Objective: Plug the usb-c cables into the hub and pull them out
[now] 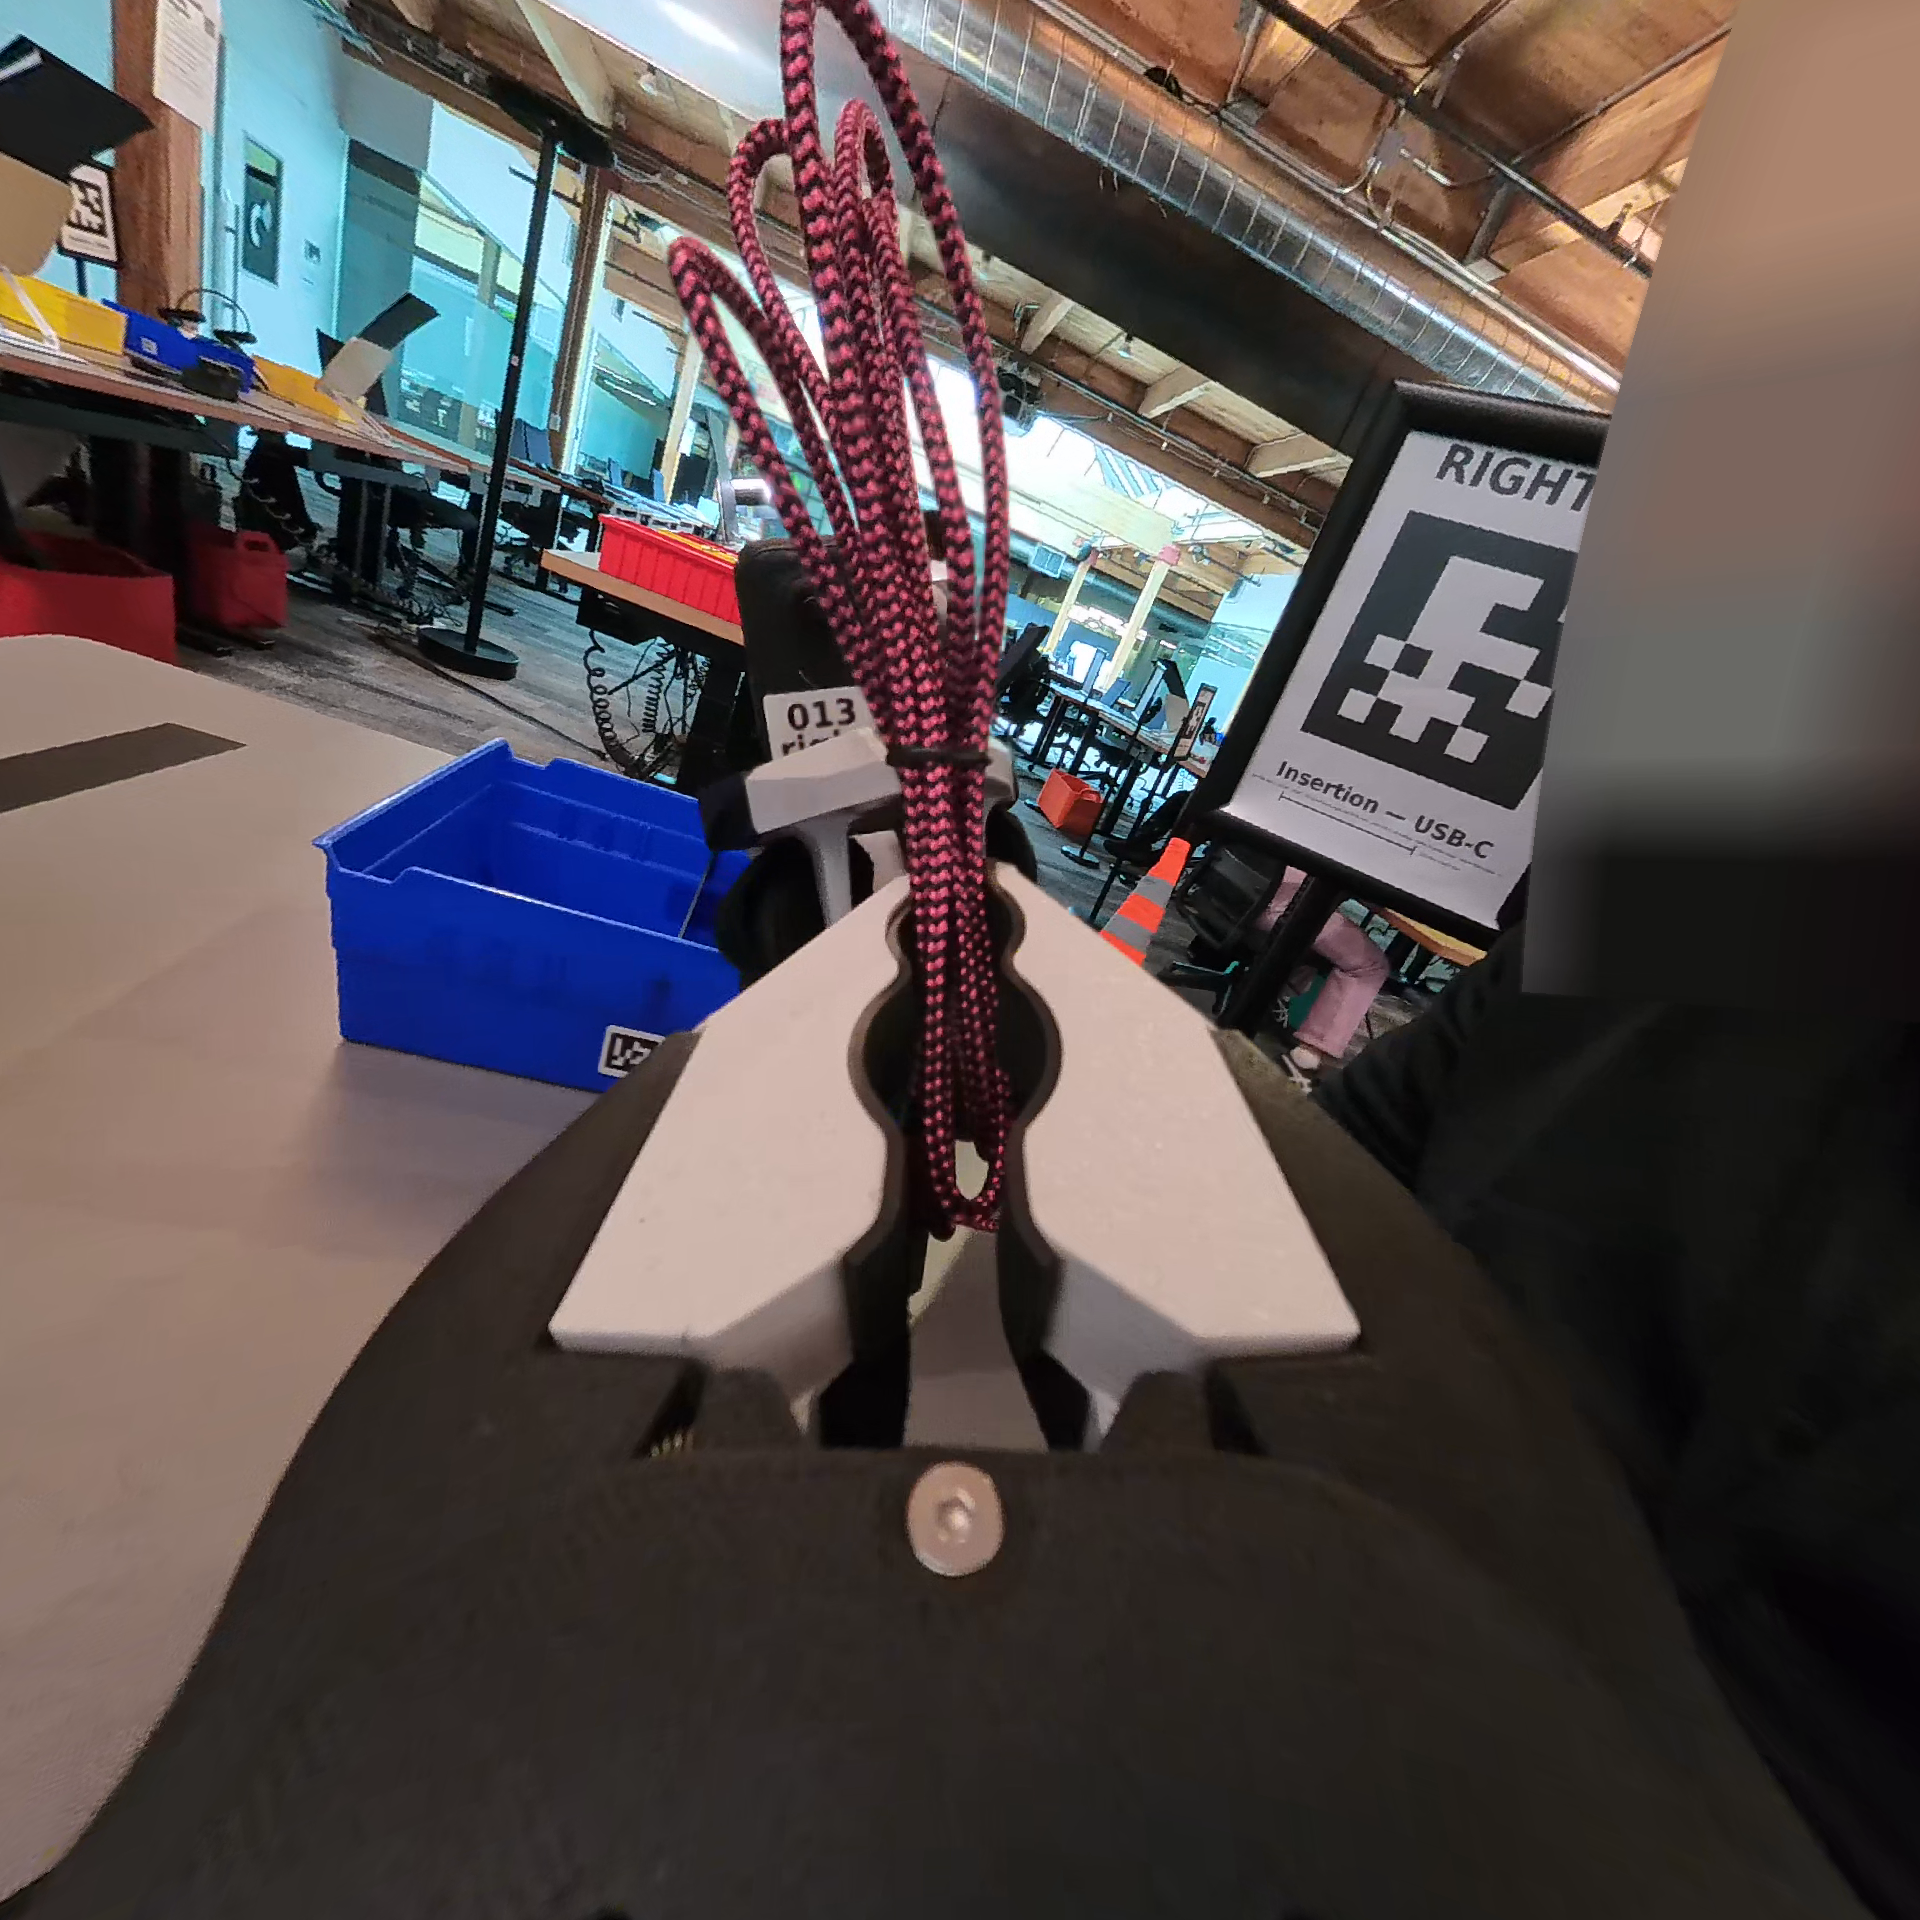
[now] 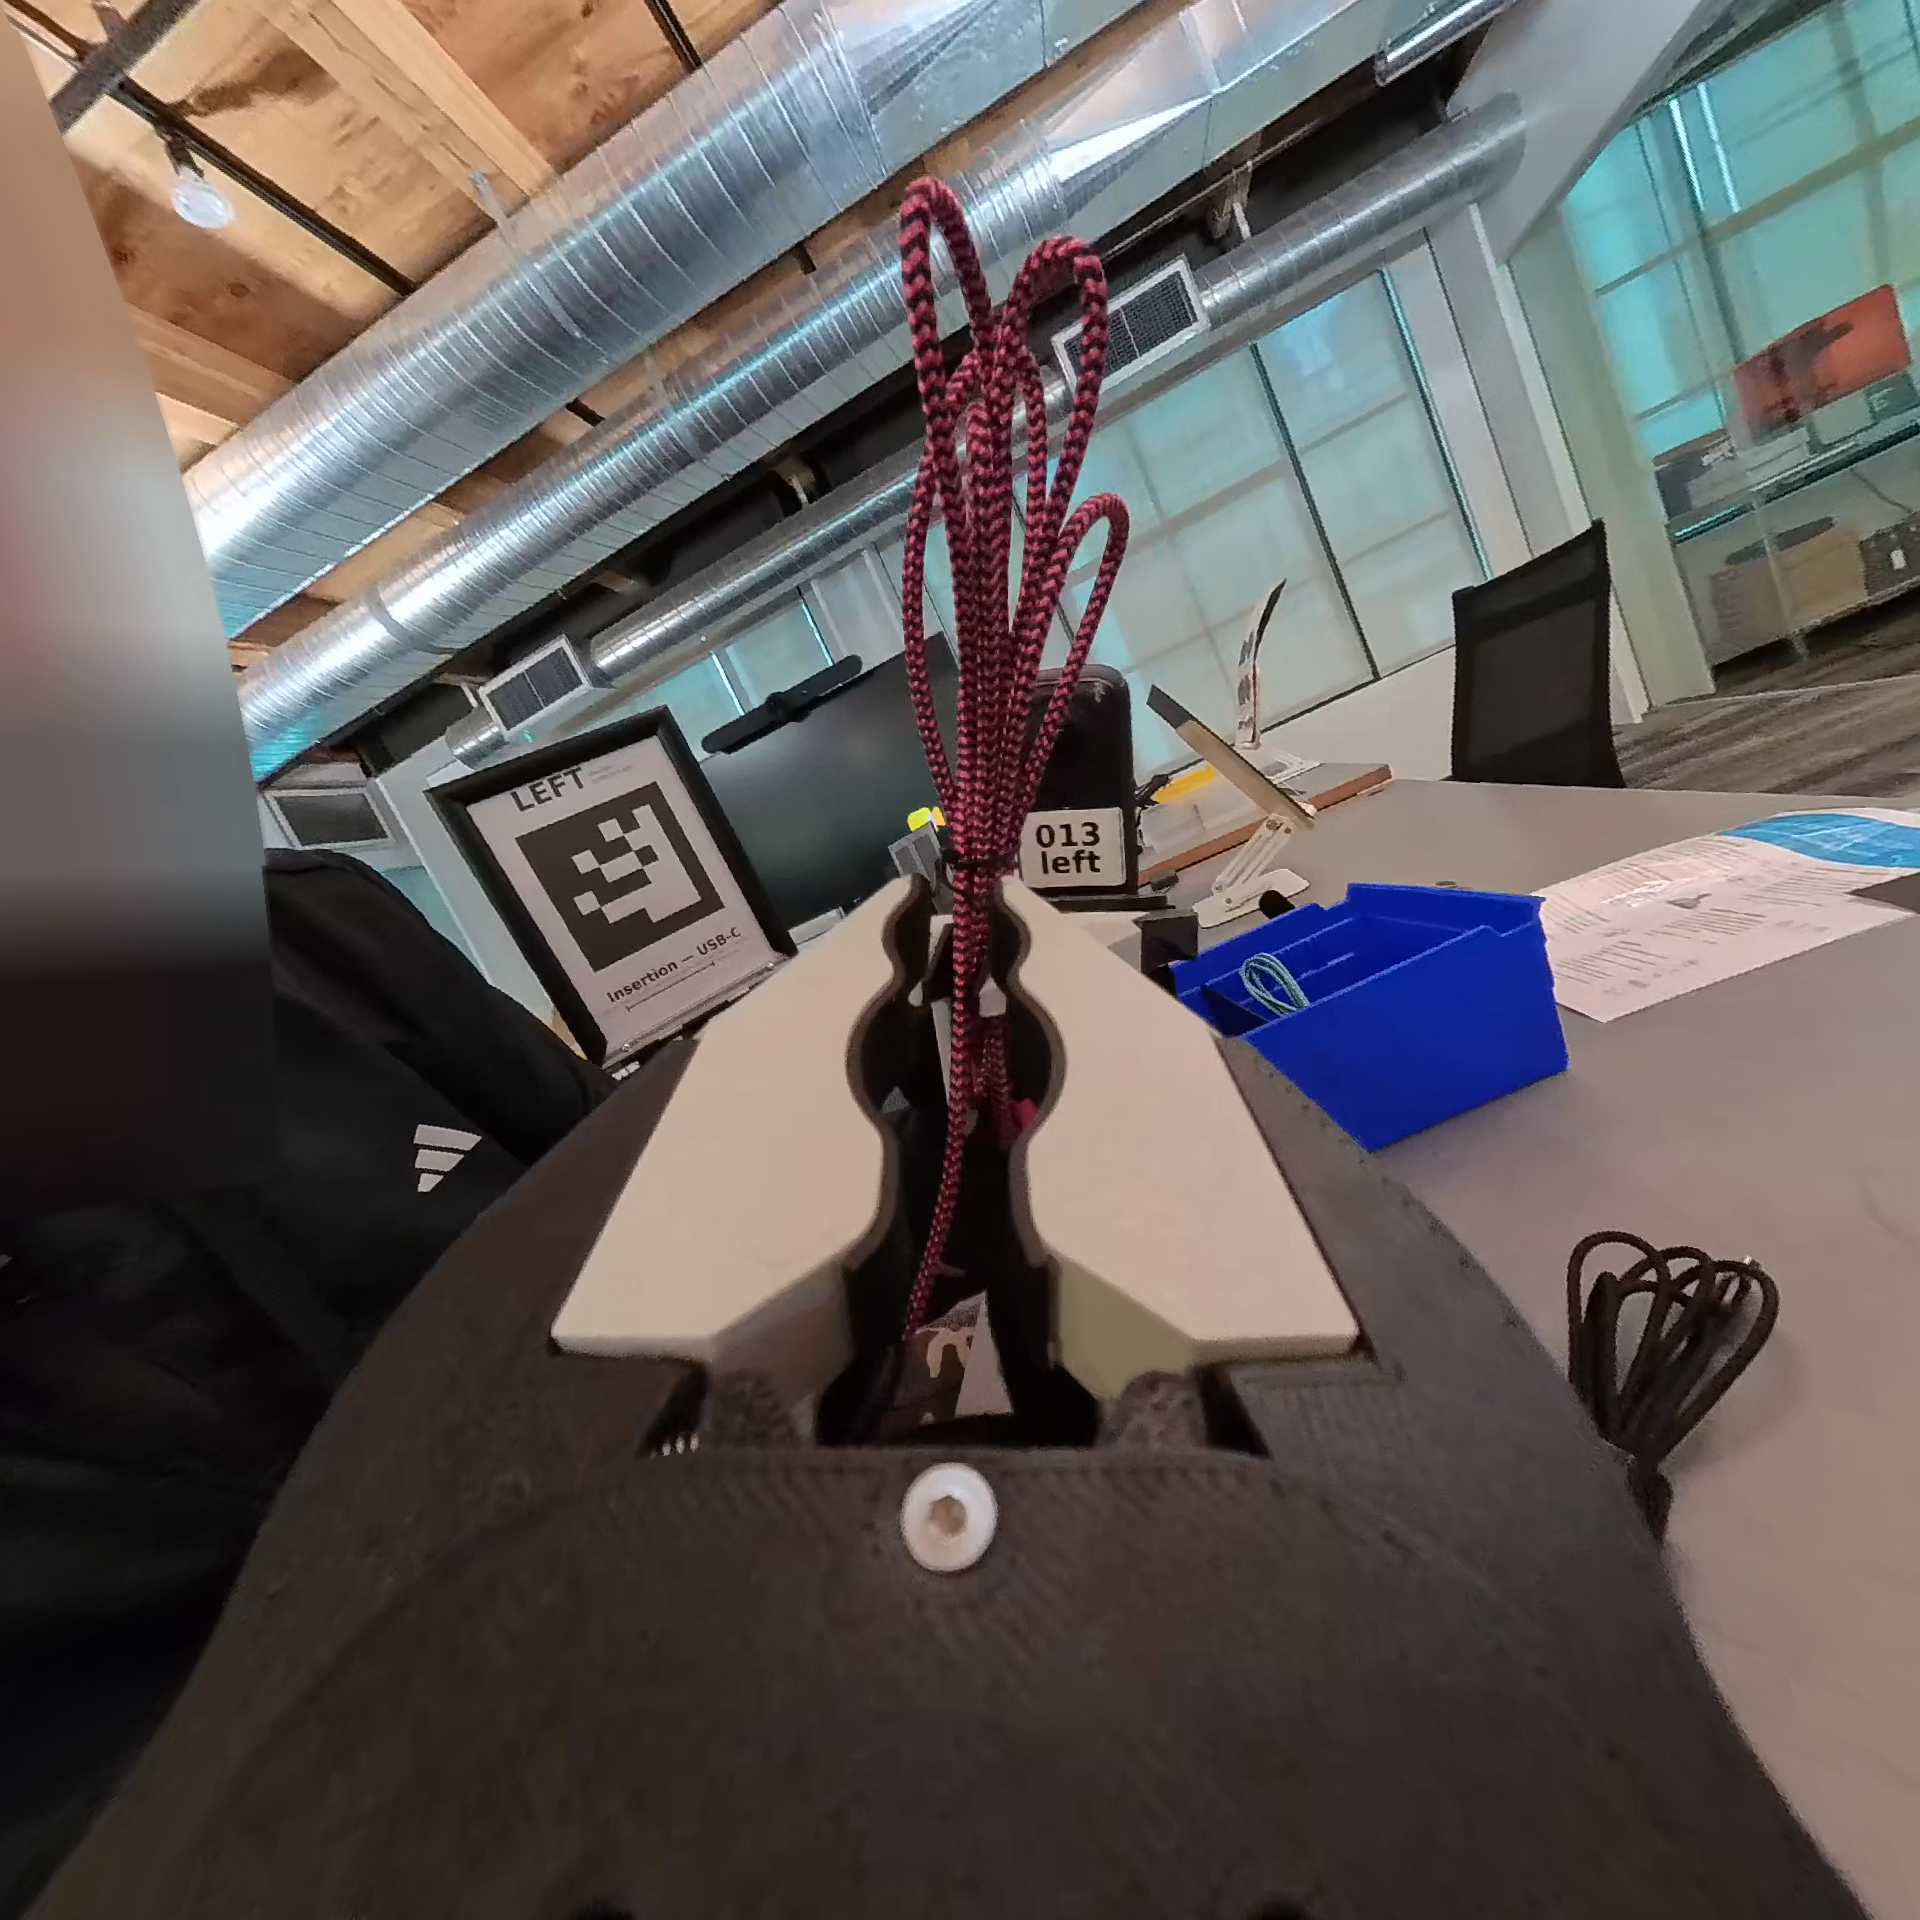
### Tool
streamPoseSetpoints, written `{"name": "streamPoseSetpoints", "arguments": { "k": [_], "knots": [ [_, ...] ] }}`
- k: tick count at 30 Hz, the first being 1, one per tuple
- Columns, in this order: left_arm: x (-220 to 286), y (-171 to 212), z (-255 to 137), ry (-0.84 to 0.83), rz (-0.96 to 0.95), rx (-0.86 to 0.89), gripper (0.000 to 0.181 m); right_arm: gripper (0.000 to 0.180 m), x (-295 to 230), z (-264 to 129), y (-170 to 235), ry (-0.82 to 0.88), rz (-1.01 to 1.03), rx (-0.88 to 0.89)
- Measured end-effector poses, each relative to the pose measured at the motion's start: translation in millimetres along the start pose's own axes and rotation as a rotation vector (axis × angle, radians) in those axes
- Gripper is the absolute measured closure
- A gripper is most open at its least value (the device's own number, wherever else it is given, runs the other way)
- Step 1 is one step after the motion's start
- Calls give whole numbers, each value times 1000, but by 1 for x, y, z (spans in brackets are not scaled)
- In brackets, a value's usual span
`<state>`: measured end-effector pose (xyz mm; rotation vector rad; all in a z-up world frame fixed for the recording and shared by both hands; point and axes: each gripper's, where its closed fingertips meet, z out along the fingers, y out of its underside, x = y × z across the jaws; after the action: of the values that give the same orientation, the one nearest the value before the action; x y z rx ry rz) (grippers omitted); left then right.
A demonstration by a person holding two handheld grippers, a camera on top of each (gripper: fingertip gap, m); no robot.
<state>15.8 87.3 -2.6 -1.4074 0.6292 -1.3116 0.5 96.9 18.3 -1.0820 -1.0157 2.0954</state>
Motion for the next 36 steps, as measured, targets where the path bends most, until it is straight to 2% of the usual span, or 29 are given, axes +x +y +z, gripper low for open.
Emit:
{"name": "streamPoseSetpoints", "arguments": {
  "k": [4, 22, 28, 32, 35, 36],
  "knots": [
    [2, -2, -1, 29, -16, 19, 175, 174, 1, -5, -4, -20, 22, 38],
    [1, 4, 3, 29, -23, 4, 175, 180, -1, -3, 3, 7, -16, -21],
    [-9, 28, 11, -71, 37, -156, 175, 180, 2, -8, -11, 119, -126, -45],
    [-13, 26, 11, -73, 18, -143, 176, 180, -5, -10, -15, 192, -240, -124],
    [-2, 19, 10, 1, 3, -82, 176, 180, -7, -16, -9, 202, -246, -177],
    [2, 16, 10, 25, 1, -62, 176, 171, -2, -19, -5, 220, -231, -193]
  ]
}}
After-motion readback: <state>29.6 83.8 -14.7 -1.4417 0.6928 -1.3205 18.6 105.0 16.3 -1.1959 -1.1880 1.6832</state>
